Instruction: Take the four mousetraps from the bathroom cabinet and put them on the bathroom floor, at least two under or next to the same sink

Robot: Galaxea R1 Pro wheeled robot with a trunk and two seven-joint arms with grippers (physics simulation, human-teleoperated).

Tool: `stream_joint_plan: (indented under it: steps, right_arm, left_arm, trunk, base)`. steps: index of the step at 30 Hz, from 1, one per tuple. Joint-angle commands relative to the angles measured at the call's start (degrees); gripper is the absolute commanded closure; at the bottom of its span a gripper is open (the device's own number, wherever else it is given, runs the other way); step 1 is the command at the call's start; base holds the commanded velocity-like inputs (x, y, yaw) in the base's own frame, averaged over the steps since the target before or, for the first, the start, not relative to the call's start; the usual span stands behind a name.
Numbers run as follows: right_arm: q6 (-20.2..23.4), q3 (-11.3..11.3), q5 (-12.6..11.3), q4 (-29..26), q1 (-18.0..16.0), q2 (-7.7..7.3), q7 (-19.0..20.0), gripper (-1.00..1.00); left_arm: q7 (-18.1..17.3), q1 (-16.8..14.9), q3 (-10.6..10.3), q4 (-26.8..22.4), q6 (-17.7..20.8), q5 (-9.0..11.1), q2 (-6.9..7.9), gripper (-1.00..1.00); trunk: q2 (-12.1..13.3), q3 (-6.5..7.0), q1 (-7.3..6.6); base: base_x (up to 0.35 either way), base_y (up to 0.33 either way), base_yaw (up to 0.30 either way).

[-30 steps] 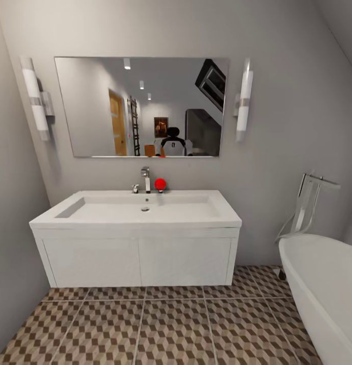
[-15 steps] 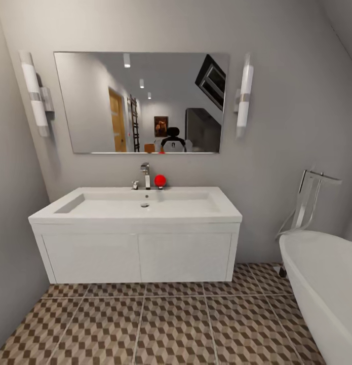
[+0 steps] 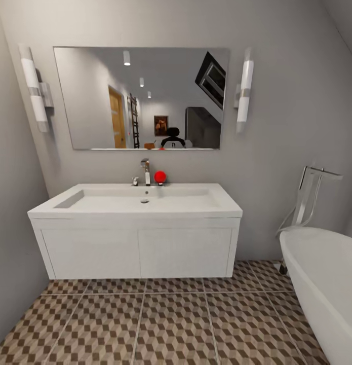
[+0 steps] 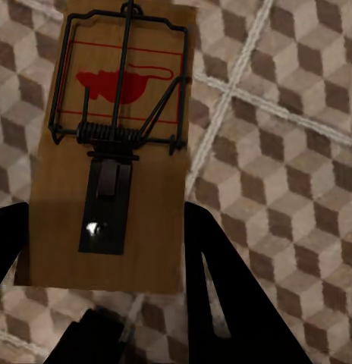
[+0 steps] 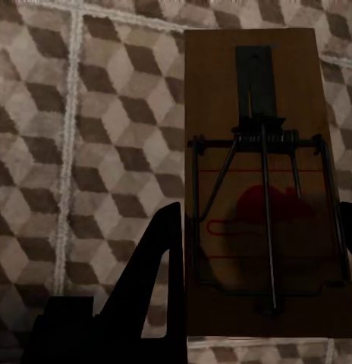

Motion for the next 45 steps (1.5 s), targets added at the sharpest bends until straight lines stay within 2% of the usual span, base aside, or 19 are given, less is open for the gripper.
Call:
stream_joint_plan:
  steps: [1,3,5,6,8,10,14,20,23,25,30,35,45]
  right_arm:
    - [0.13,-0.26,0.51,-0.28,-0.08,0.01,-0.13,1.0]
    - [0.38,-0.29,0.51,-2.79,-0.05,0.32,-0.24,1.0]
    - [0.95,-0.34,0.45,-7.04,-0.04,0.85,-0.43,1.0]
    - [1.87,-0.35,0.41,-10.05,-0.04,1.38,-0.71,1.0]
    - [4.46,-0.39,0.33,-13.99,-0.03,2.04,-1.48,1.0]
    - [7.55,-0.44,0.28,-16.98,-0.03,2.46,-2.24,1.0]
    - [11.46,-0.57,0.11,-20.44,0.0,2.79,-2.91,1.0]
    - [12.35,-0.75,-0.07,-21.97,-0.02,2.88,-3.16,1.0]
    - [11.41,-1.29,-0.84,-22.22,-0.02,2.81,-3.19,1.0]
    - [10.43,-2.03,-2.32,-22.36,-0.03,2.67,-3.25,1.0]
    - [10.18,-2.46,-3.55,-23.87,-0.03,2.65,-3.46,1.0]
    - [10.22,-2.54,-3.83,-26.05,0.04,2.66,-3.37,1.0]
    - [10.16,-2.57,-4.0,-26.9,0.06,2.75,-3.05,1.0]
  left_arm:
    - [0.35,0.0,-0.08,-1.28,0.38,-0.43,0.08,1.0]
    - [0.6,-0.02,-0.58,-5.68,0.97,-2.04,0.24,1.0]
    - [0.82,-0.06,-0.85,-10.84,3.14,-4.1,0.32,1.0]
    - [0.93,-0.12,-0.92,-14.21,5.68,-5.44,0.35,1.0]
    - [0.97,-0.17,-0.98,-18.82,10.02,-6.9,0.39,1.0]
    - [0.95,-0.19,-1.01,-22.41,13.39,-7.64,0.42,1.0]
    - [0.71,-0.26,-1.03,-25.98,16.09,-8.08,0.53,1.0]
    - [0.52,-0.3,-1.04,-27.12,16.88,-8.33,1.09,1.0]
    - [0.44,-0.3,-1.04,-27.28,16.98,-8.4,1.21,1.0]
    - [0.41,-0.3,-1.04,-27.35,17.01,-8.43,1.25,1.0]
    - [0.38,-0.3,-1.04,-27.41,17.08,-8.47,1.28,1.0]
    - [0.32,-0.31,-1.04,-27.43,17.21,-8.53,1.24,1.0]
    - [0.26,-0.31,-1.06,-27.38,17.61,-8.5,1.2,1.0]
  trunk:
    - [-0.44,-0.25,0.22]
    - [-1.24,-0.61,0.66]
    - [-2.05,-0.97,1.1]
    - [-2.45,-1.15,1.32]
    - [-3.25,-1.51,1.76]
    - [-4.05,-1.86,2.2]
    - [-5.66,-2.58,3.07]
    - [-8.06,-3.66,4.39]
    - [-9.27,-4.2,5.05]
    - [-10.07,-4.56,5.49]
    - [-12.07,-5.46,6.59]
    - [-14.08,-6.35,7.69]
    - [-18.09,-8.15,9.88]
  base:
    - [0.0,0.0,0.0]
    - [0.0,0.0,0.0]
    - [0.0,0.0,0.0]
    - [0.0,0.0,0.0]
    - [0.0,0.0,0.0]
    - [0.0,0.0,0.0]
    - [0.0,0.0,0.0]
    - [0.0,0.0,0.0]
    - [0.0,0.0,0.0]
    - [0.0,0.0,0.0]
    - [0.0,0.0,0.0]
    - [0.0,0.0,0.0]
    - [0.0,0.0,0.0]
